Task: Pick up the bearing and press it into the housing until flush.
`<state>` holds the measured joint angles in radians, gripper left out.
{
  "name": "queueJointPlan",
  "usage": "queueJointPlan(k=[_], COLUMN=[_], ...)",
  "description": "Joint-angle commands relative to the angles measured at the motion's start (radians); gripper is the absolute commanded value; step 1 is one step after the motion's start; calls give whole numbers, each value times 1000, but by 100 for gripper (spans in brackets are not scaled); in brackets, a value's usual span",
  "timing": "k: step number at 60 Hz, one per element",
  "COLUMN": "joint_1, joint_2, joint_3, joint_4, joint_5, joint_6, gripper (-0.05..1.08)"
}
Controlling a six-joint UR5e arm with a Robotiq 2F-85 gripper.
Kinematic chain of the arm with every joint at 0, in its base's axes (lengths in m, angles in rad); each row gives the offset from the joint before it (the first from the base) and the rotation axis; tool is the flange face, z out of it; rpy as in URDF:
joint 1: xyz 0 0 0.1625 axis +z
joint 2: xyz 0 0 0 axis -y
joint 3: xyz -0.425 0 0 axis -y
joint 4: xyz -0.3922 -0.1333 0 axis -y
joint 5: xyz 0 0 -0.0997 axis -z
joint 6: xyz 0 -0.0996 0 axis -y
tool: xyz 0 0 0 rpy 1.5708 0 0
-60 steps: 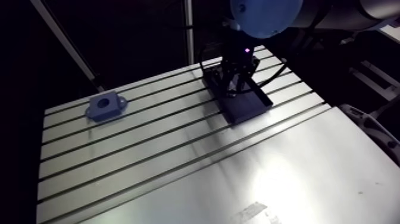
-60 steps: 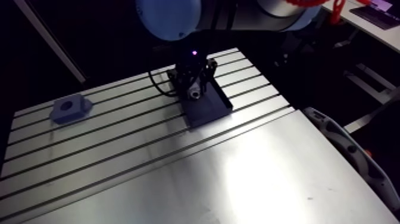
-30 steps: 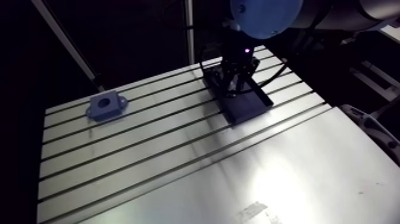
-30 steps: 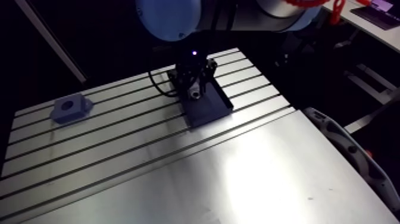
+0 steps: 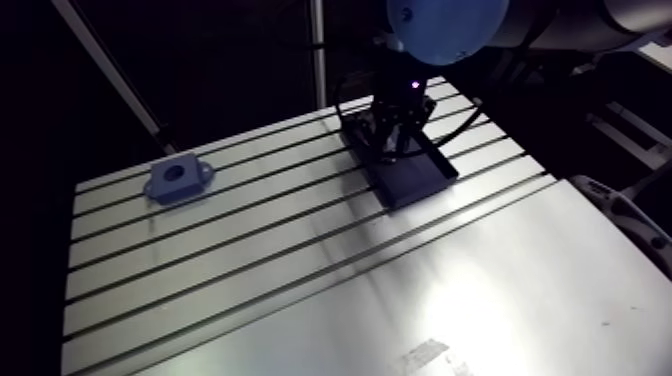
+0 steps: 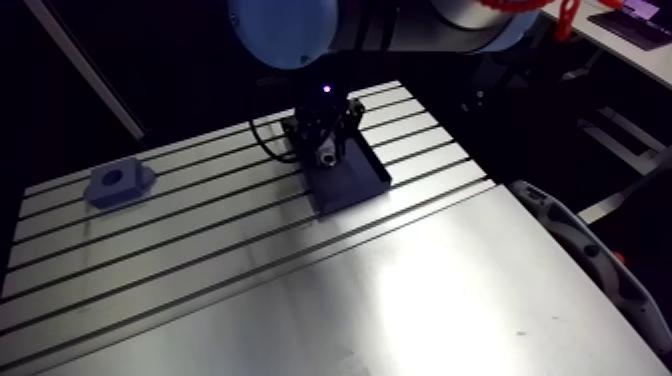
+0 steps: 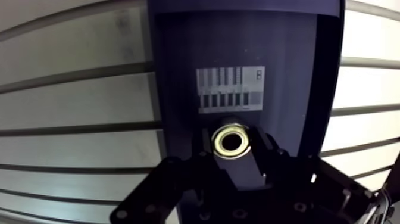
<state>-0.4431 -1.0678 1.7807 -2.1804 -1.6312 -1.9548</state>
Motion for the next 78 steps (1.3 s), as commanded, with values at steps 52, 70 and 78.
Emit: queueJointPlan(k=[52,70,78], joint_1=[158,361,392], joint_2=[-169,-106,-85], joint_3=[-151,-293,-325], joint_4=[232,260,281], joint_5=[10,14,16], joint_6=[95,184,208], gripper=[61,62,62])
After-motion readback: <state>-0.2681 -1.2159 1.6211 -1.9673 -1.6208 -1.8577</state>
